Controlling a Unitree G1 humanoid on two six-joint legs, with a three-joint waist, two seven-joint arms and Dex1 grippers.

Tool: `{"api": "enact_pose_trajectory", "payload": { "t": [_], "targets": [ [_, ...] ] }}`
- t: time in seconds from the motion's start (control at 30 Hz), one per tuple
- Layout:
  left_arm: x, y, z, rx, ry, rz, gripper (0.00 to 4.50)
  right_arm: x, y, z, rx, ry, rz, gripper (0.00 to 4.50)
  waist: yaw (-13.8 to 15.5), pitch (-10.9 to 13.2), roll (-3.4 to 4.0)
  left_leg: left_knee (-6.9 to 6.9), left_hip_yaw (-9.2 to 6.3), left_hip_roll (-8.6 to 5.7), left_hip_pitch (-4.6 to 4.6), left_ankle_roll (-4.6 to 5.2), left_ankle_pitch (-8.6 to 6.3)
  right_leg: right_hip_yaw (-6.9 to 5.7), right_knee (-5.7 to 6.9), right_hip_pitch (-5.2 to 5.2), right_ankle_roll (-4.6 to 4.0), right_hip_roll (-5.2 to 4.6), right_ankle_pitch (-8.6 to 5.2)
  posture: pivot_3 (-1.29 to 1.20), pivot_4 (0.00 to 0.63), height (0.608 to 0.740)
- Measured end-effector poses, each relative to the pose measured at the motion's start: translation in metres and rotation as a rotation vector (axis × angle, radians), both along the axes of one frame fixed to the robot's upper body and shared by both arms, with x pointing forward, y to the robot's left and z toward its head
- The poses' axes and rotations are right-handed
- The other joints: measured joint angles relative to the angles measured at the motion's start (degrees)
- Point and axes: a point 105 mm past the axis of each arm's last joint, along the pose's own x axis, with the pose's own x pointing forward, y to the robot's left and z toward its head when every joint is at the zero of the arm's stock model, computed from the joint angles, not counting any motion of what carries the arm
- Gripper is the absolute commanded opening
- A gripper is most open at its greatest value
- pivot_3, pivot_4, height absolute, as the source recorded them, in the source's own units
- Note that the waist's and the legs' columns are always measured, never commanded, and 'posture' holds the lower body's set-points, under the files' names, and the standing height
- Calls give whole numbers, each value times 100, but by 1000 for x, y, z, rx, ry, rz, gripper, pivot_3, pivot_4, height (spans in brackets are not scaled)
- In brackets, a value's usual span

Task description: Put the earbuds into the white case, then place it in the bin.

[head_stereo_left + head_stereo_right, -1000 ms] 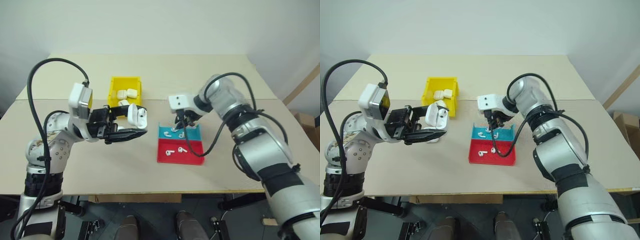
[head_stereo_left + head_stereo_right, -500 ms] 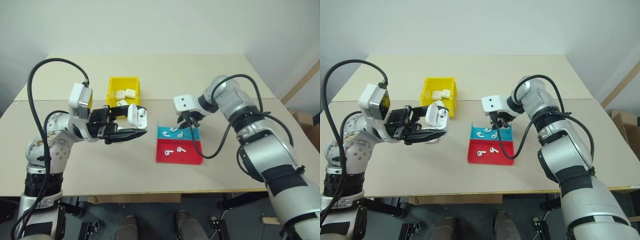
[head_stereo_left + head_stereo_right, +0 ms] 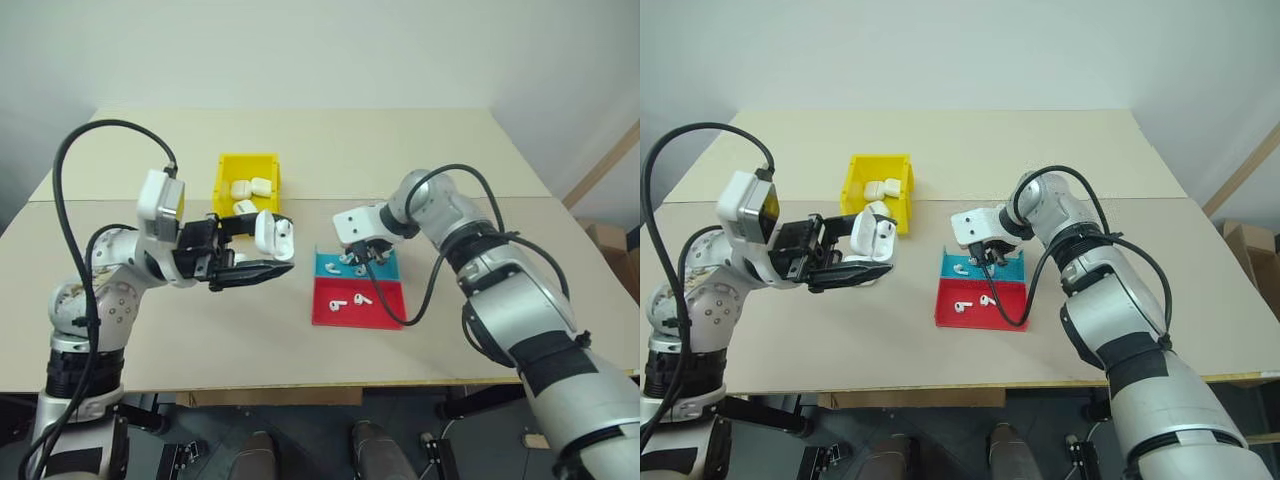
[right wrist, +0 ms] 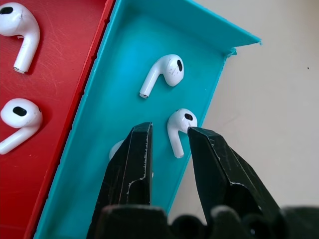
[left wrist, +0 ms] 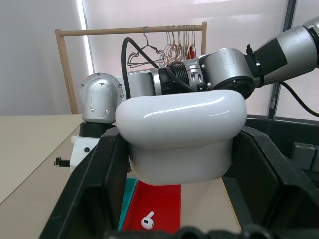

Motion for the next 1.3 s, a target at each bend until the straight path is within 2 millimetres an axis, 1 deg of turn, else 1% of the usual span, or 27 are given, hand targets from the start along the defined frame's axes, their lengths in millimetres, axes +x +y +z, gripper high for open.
{"api": "enact_pose_trajectory", "payload": {
  "t": [0.53,0.63,0.83,1.0,1.3],
  "targets": [
    [-1,4,2,5,-14,32,2803,4,4,-11,0,-34,-14,1492,-5,0,0,0,0,0,4,-1,1,0,4,2,0,0,0,0,150,740],
    [-1,5,2,6,-12,39,2803,5,4,-10,1,-34,-16,1492,-4,0,1,0,0,0,1,-1,1,0,1,2,0,0,0,0,150,740],
    [-4,3,3,6,-21,29,2803,7,7,0,8,-57,-10,1492,-4,1,2,-1,-1,0,5,-1,1,0,4,2,0,0,0,0,150,740],
    [-5,4,2,2,-14,29,2803,5,12,-2,13,-52,-2,1492,-5,1,2,-1,0,0,3,-1,0,0,3,1,0,0,0,0,150,740],
    [-7,6,1,6,-9,39,2803,5,16,-6,15,-47,-1,1492,-5,2,3,-1,0,0,3,-1,1,0,4,1,0,0,0,0,150,740]
  ]
}}
